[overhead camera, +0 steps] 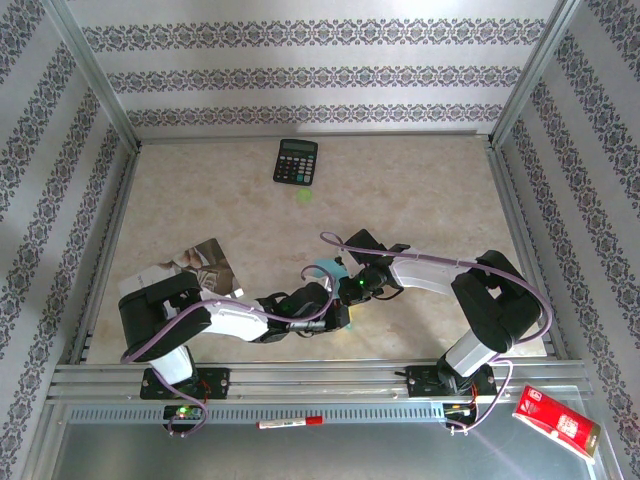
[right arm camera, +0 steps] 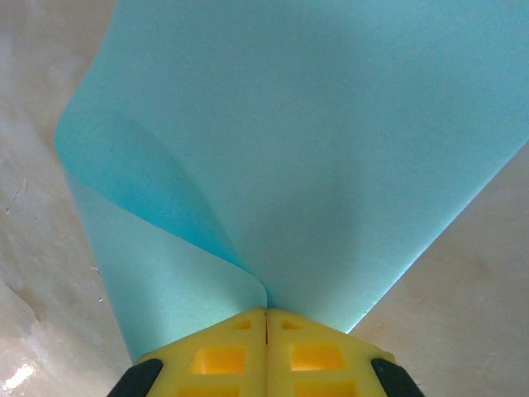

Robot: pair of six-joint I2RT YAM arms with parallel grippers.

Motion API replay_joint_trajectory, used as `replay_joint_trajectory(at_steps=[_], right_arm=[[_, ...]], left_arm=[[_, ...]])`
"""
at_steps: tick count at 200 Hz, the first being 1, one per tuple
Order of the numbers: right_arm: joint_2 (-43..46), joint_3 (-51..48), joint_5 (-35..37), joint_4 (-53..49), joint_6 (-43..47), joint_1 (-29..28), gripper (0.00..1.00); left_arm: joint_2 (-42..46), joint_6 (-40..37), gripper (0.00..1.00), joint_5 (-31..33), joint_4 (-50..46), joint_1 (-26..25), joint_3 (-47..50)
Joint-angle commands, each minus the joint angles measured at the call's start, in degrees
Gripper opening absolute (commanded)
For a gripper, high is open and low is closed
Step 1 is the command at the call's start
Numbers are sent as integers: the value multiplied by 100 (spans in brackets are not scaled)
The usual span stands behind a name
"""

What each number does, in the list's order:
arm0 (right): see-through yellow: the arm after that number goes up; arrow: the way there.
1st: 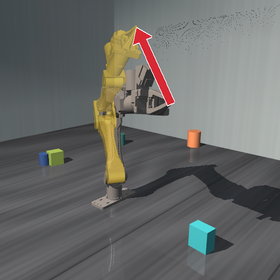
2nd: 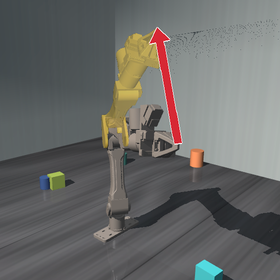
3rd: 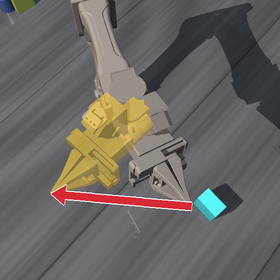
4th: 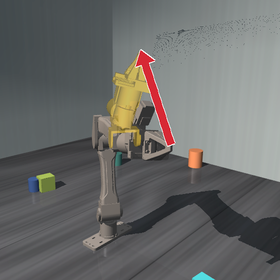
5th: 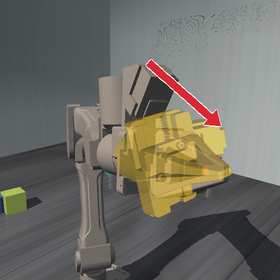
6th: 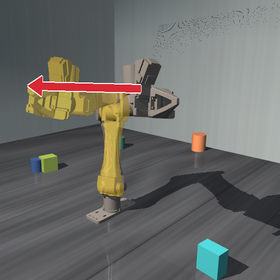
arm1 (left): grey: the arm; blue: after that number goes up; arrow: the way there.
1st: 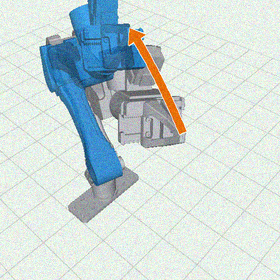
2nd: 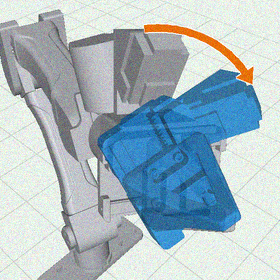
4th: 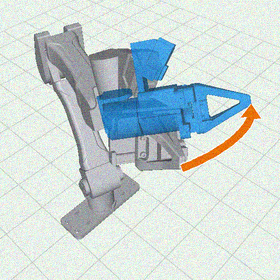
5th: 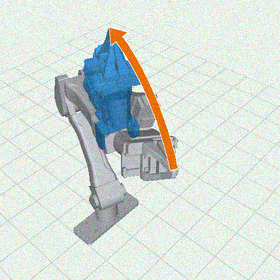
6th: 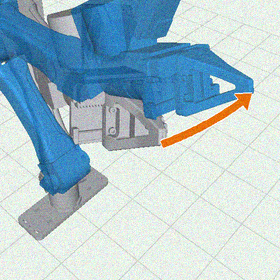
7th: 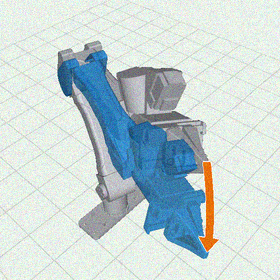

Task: Fold a paper plane with a square sheet of paper (pick it up from the middle)
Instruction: Third fold the triangle at the center of the table.

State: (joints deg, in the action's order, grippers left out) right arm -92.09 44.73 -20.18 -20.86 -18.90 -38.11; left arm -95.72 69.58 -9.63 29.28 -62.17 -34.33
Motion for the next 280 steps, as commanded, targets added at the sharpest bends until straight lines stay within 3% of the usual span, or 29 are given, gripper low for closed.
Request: replay_joint_trajectory(at_steps=[1,100,192,280], right_arm=[[-300,-105,88,-216,44,-54,5],[-307,-114,93,-225,31,-50,5],[-344,-80,67,-243,46,-47,5],[-362,-71,32,-243,57,-18,5]], left_arm=[[-166,60,0,-51,121,51,-28],[-578,223,0,-304,326,23,-11],[-442,72,0,-443,-1033,-196,-439],[-405,-250,0,-857,-1471,-322,-836]])
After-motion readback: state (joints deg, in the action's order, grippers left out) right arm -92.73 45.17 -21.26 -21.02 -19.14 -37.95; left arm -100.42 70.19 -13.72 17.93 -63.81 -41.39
